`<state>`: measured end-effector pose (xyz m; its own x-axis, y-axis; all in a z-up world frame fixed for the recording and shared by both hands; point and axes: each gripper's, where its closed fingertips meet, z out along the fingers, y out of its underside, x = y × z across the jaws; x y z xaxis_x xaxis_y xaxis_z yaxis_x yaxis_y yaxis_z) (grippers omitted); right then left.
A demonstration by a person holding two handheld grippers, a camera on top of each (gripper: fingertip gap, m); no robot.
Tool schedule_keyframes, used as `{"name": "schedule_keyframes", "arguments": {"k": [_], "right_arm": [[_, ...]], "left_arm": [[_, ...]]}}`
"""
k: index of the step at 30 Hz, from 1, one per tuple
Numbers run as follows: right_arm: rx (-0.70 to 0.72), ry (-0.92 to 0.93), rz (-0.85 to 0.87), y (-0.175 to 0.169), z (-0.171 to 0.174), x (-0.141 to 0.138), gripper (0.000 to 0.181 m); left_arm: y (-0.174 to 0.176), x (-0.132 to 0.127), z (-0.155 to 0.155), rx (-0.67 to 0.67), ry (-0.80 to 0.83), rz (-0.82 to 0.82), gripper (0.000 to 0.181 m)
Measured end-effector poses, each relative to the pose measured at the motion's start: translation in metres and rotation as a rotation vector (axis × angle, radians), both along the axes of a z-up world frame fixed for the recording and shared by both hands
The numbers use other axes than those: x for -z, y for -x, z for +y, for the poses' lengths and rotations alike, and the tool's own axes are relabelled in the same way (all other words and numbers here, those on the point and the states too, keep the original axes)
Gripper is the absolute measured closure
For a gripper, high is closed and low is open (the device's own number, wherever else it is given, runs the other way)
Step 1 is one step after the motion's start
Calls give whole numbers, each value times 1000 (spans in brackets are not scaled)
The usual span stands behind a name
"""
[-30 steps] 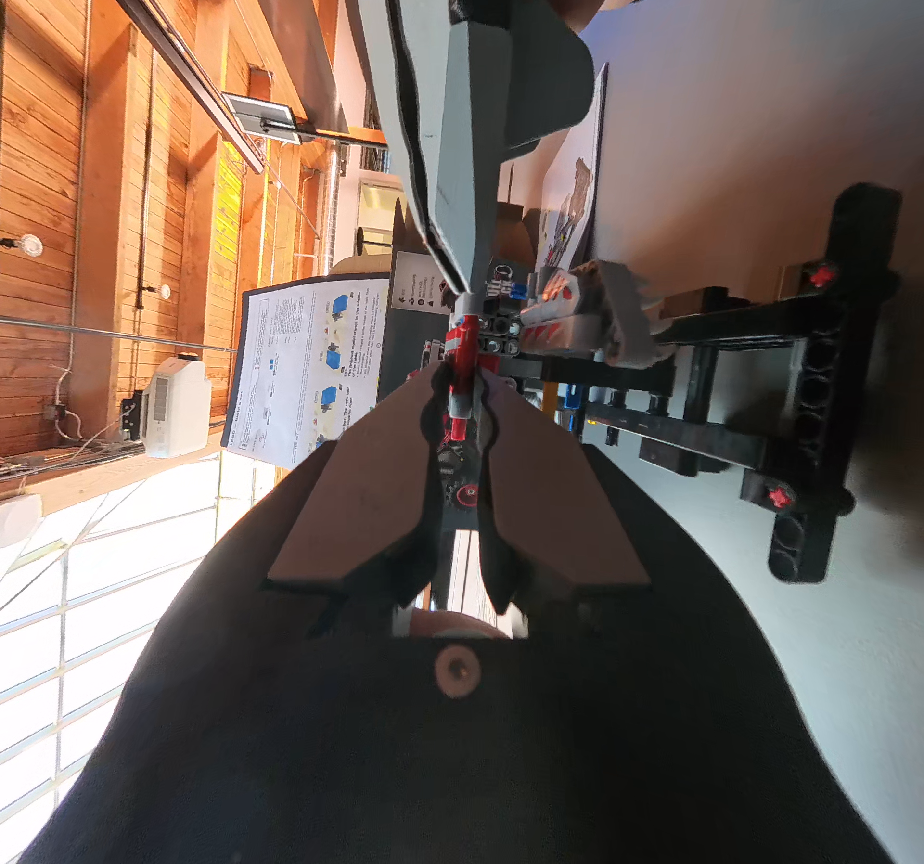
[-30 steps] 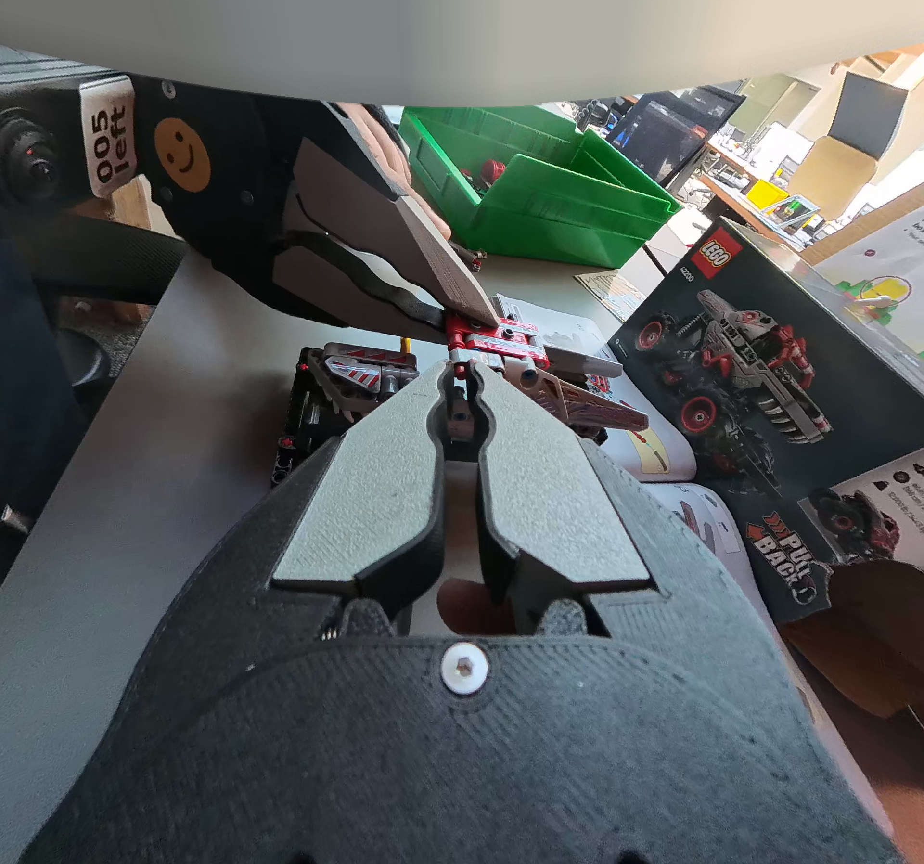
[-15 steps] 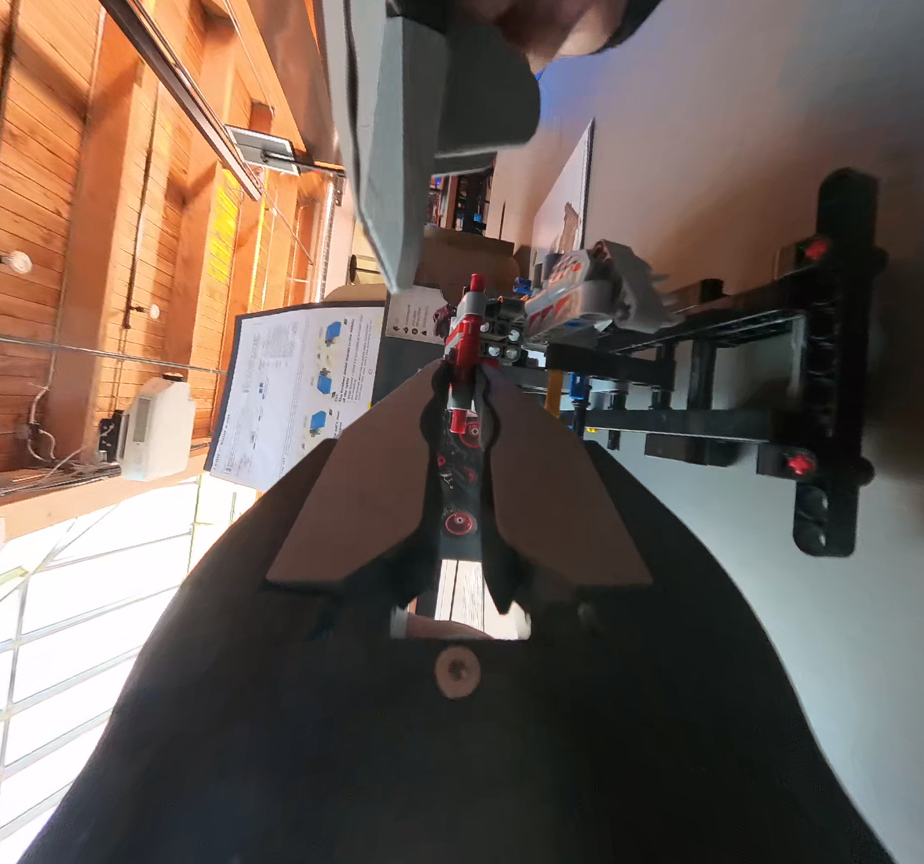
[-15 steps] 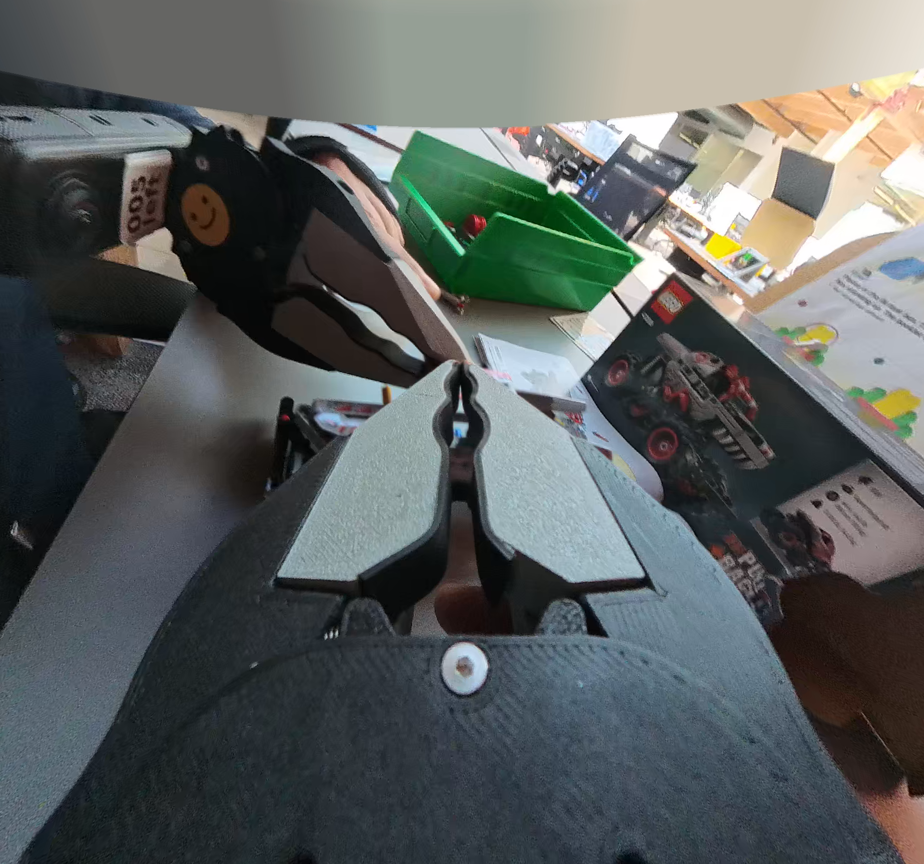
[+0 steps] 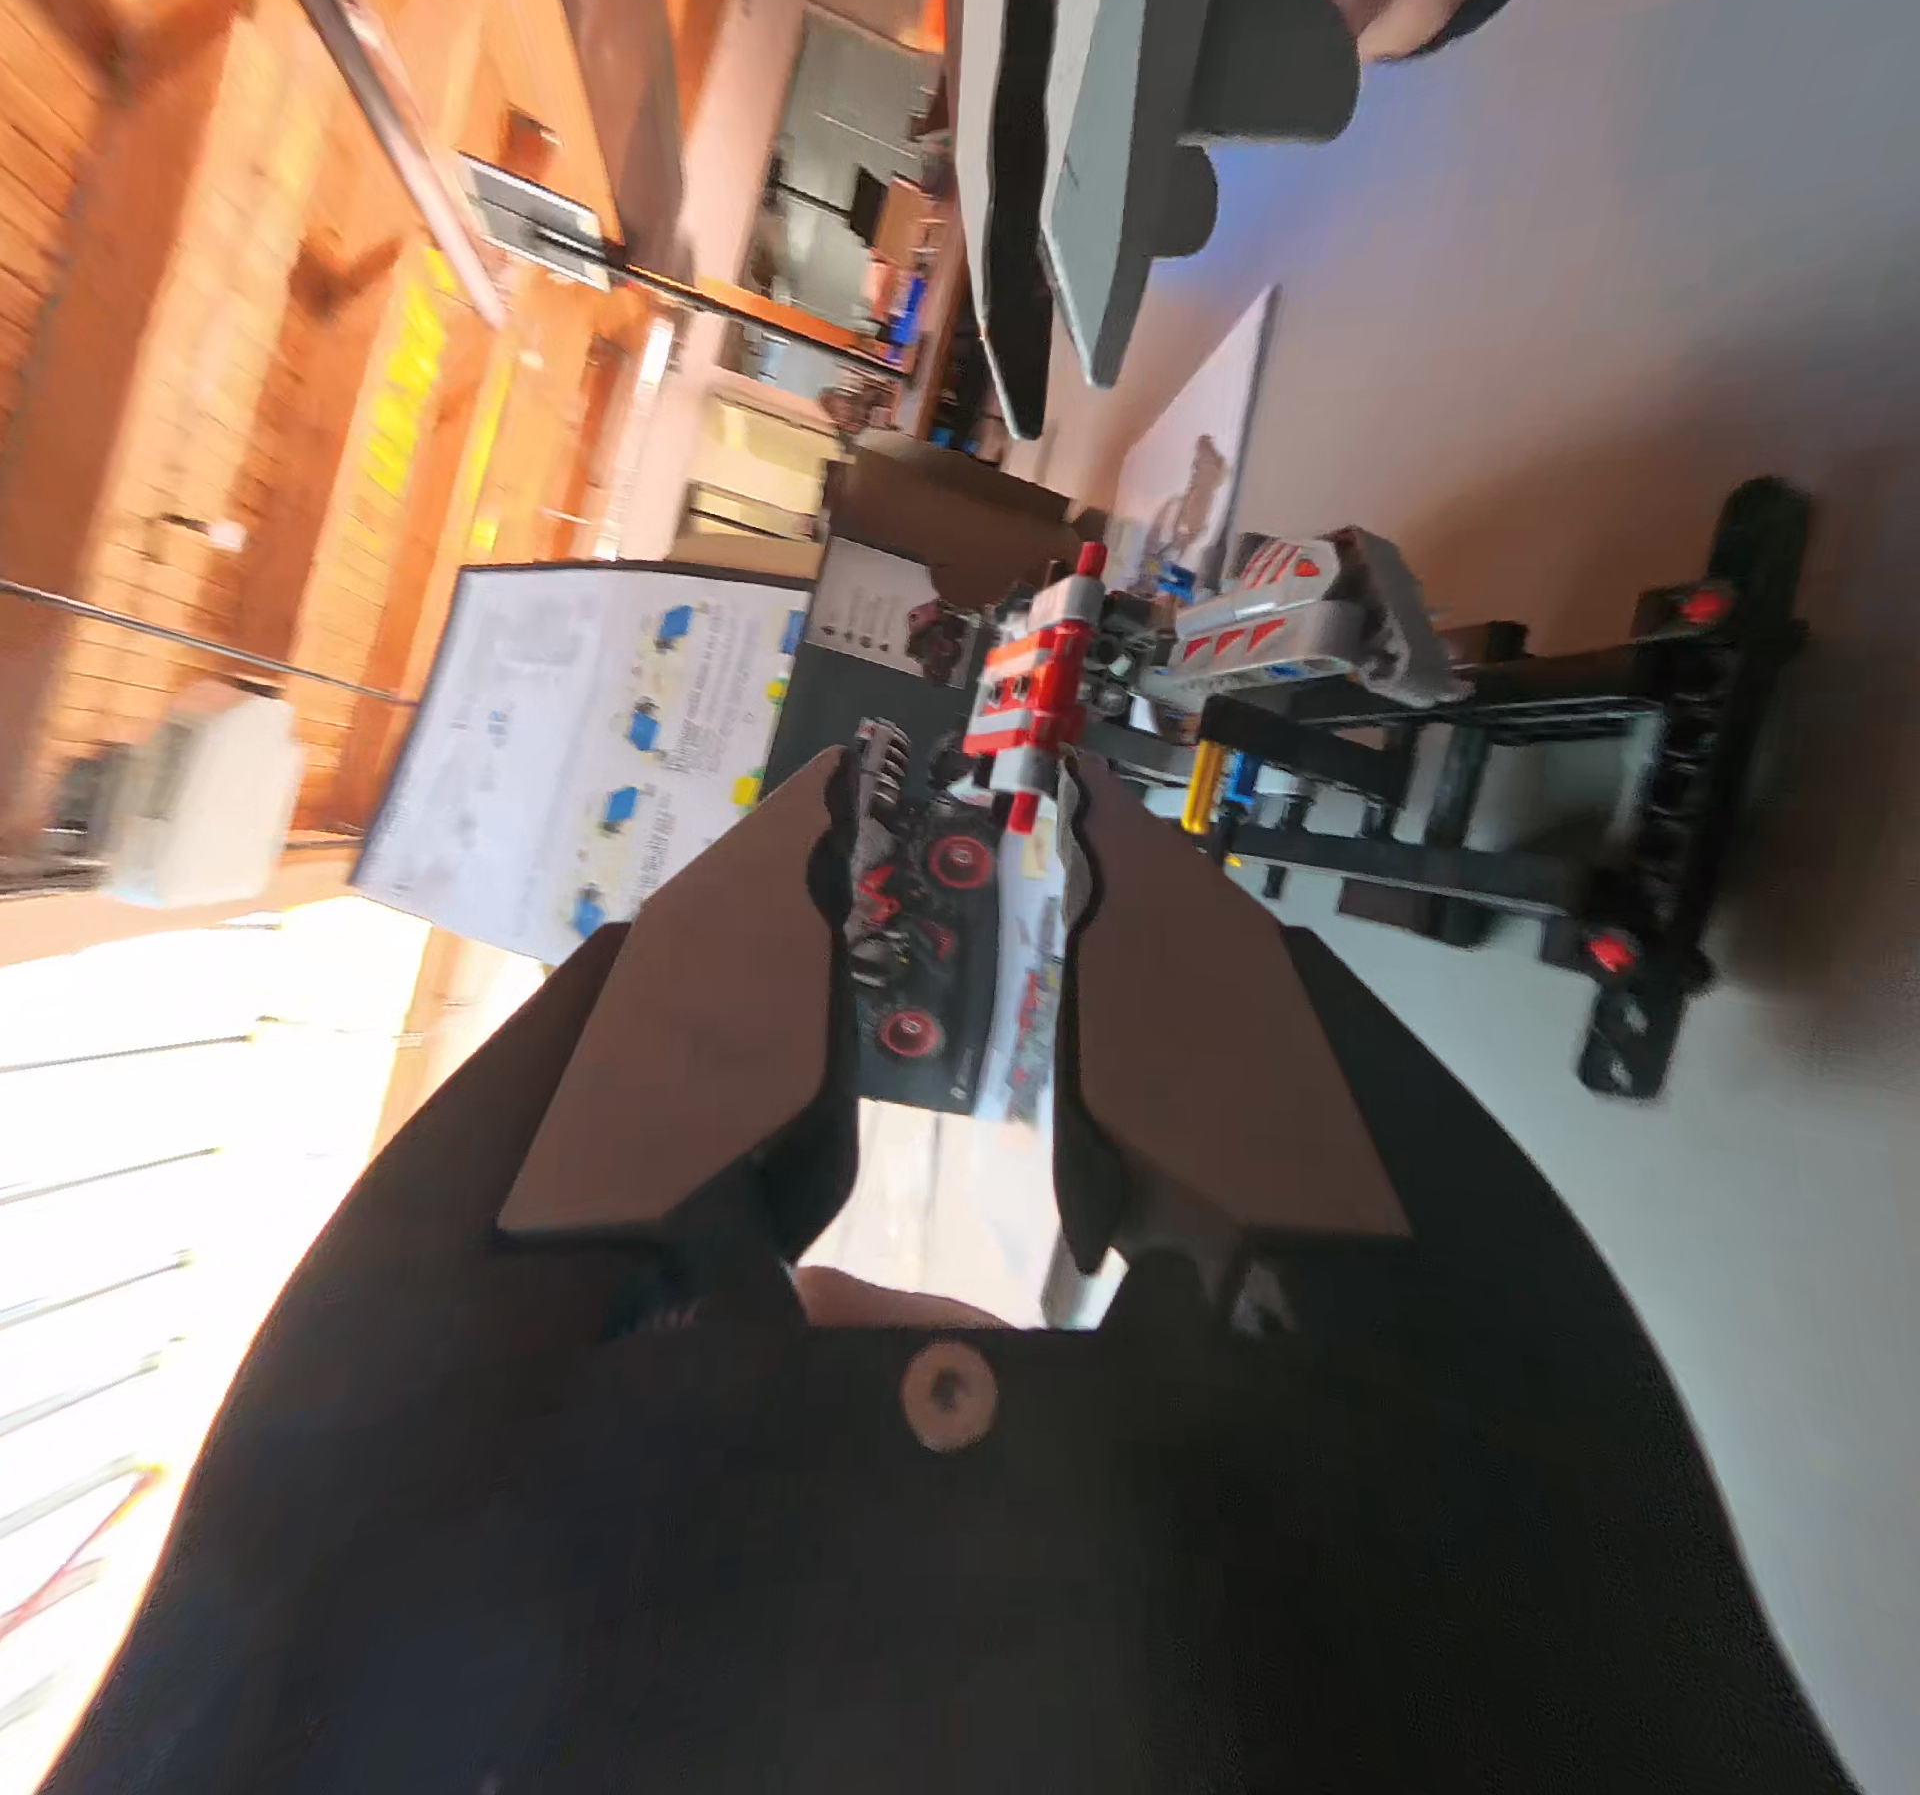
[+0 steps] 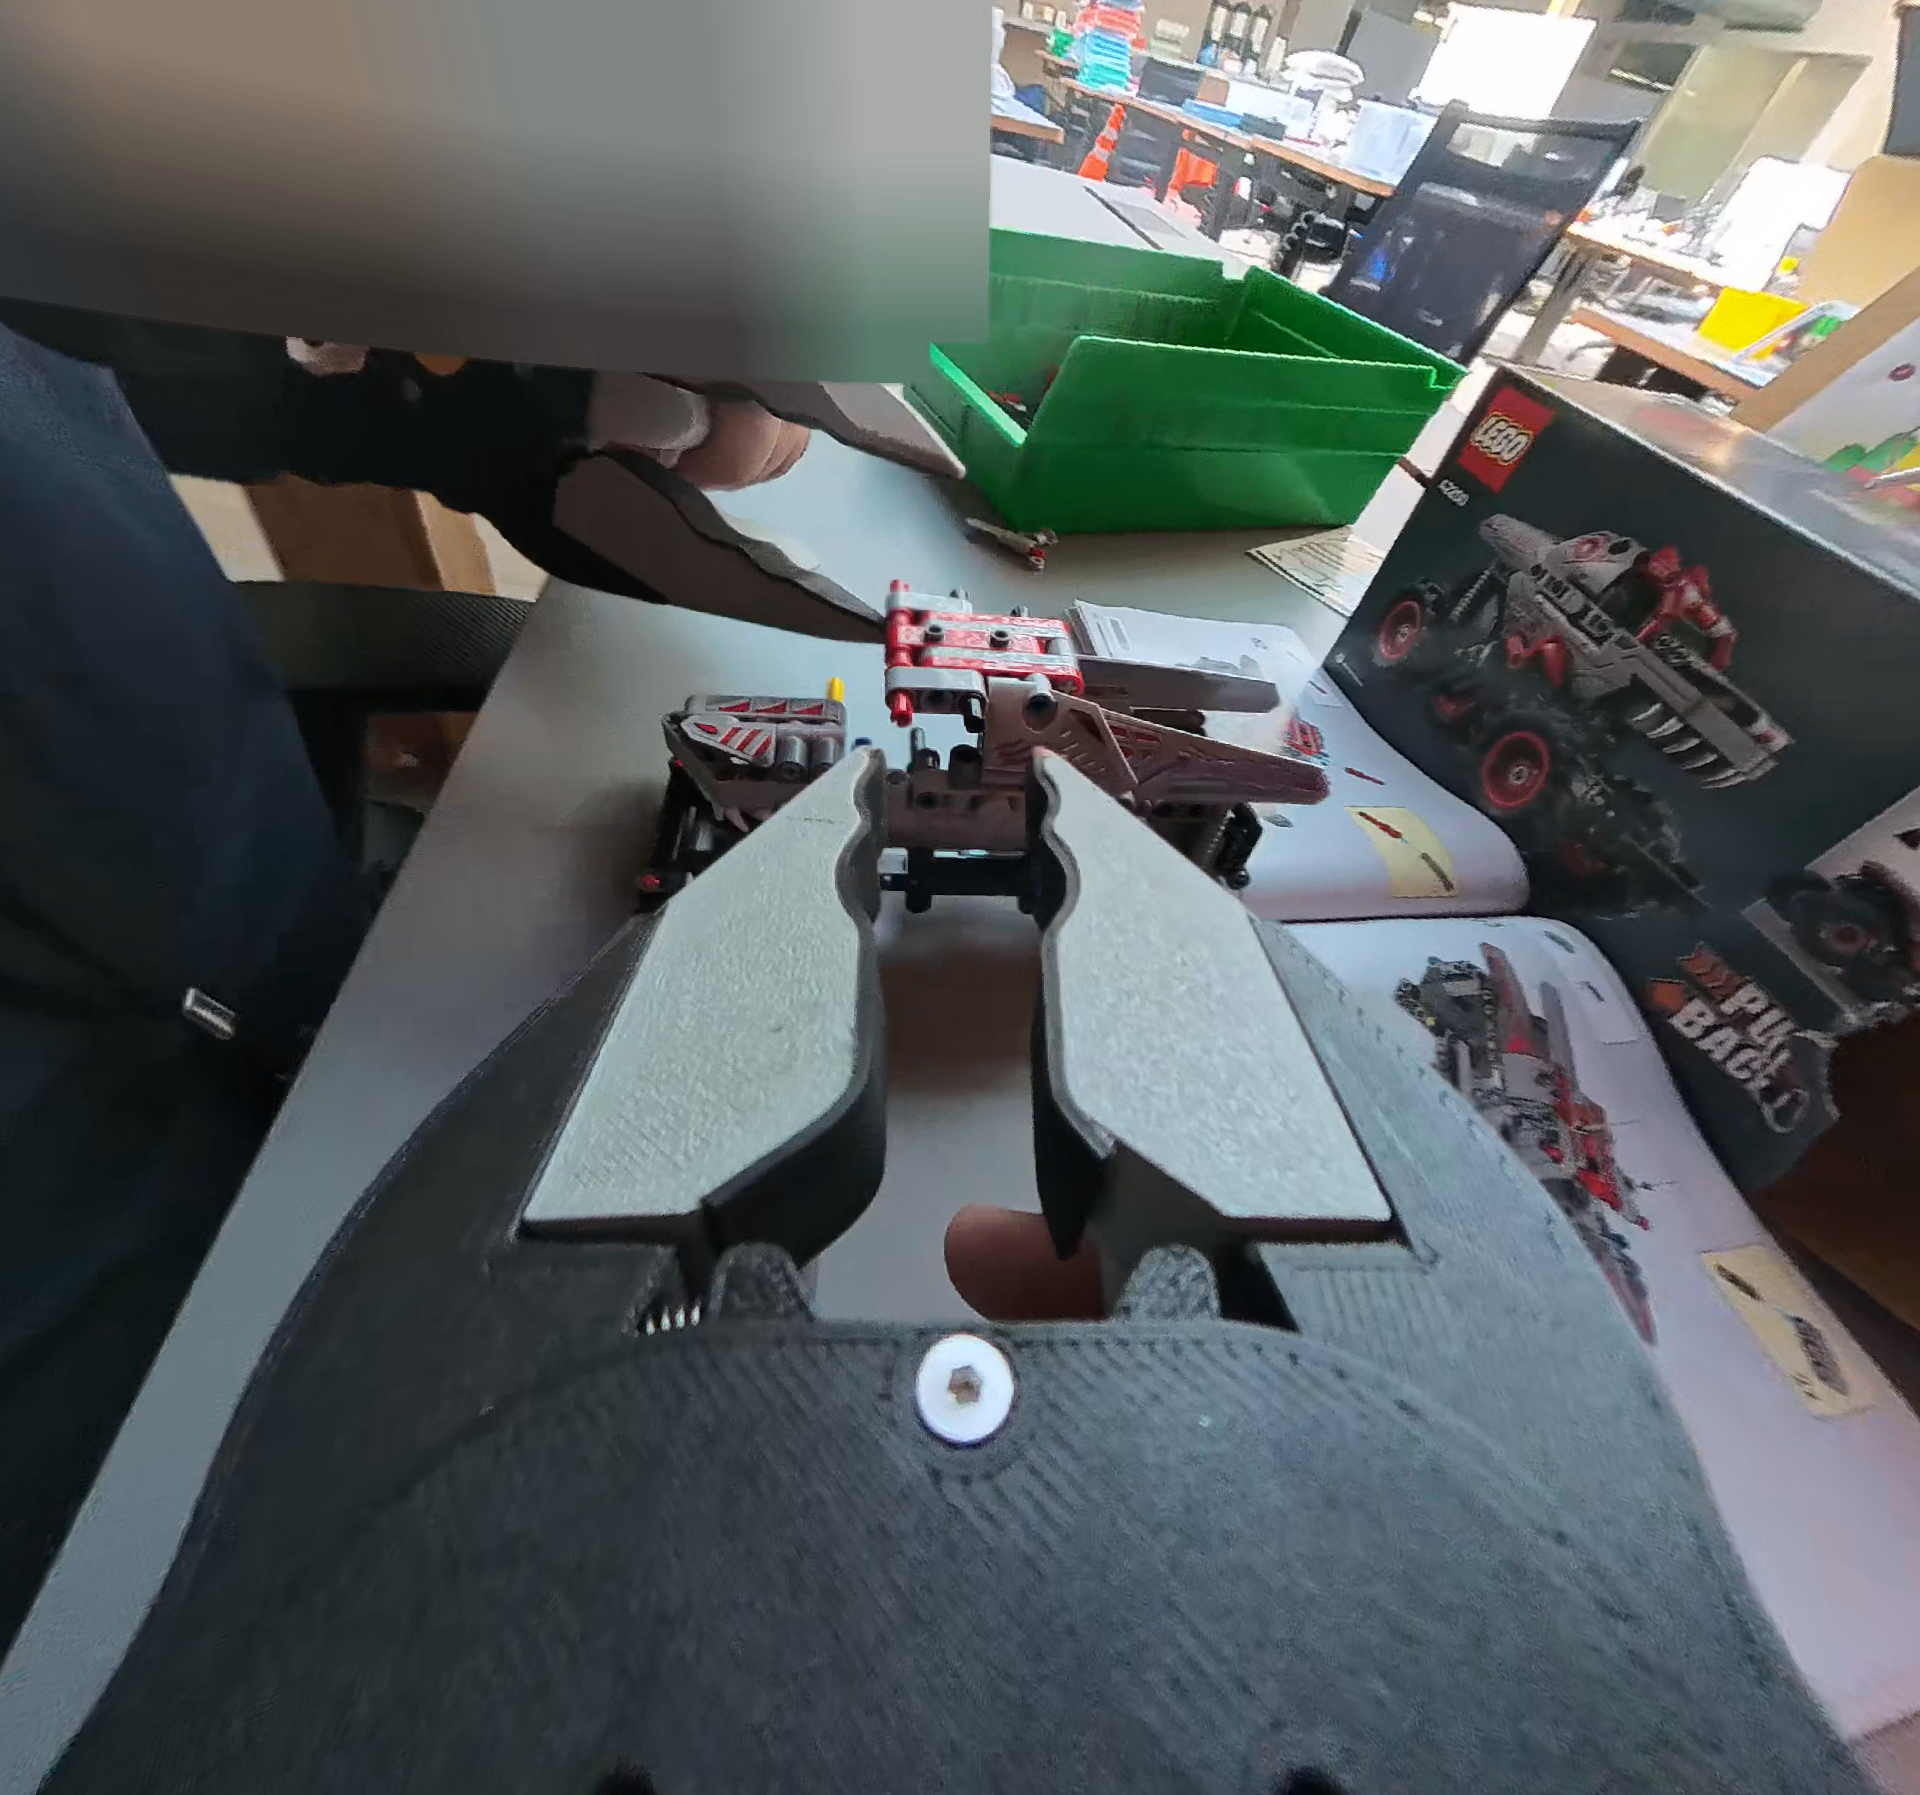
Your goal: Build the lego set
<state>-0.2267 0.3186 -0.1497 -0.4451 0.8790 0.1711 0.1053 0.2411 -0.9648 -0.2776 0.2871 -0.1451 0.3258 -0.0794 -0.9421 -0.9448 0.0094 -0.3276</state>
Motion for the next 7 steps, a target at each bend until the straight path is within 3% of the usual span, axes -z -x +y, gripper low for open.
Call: {"name": "schedule_keyframes", "arguments": {"k": [1,7], "right_arm": [[-2,17,-8,1,1,1,157],[-70,127,-128,0,-1,19,153]], "left_arm": [[1,1,-3,0,35,-21,147],[17,24,-19,-33,295,-232,141]]}}
